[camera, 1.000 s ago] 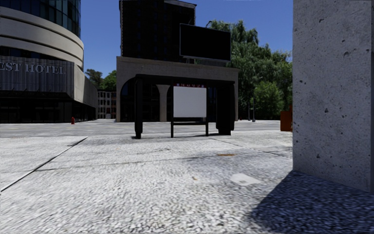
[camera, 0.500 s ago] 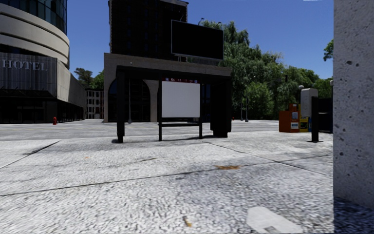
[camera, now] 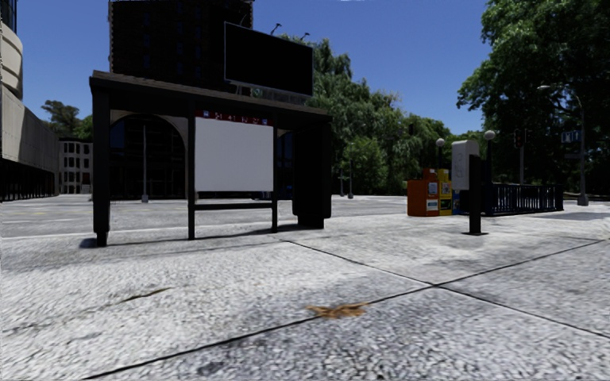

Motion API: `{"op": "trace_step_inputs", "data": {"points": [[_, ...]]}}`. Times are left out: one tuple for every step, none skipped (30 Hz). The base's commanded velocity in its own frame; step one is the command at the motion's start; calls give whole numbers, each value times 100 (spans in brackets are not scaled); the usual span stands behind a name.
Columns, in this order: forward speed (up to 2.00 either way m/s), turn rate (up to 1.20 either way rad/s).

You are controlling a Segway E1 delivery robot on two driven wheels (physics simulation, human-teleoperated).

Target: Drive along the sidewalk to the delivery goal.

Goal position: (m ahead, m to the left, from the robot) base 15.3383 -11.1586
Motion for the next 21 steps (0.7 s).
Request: {"op": "trace_step_inputs", "data": {"points": [[200, -60], [200, -60], [200, -60], [200, -60], [200, -60], [200, -60], [200, -60], [200, -60], [200, -60], [200, -60], [200, -60], [200, -60], [200, -60], [200, -60], [200, -60], [200, -60], [200, -60], [200, -60], [200, -60], [200, -60], [200, -60]]}}
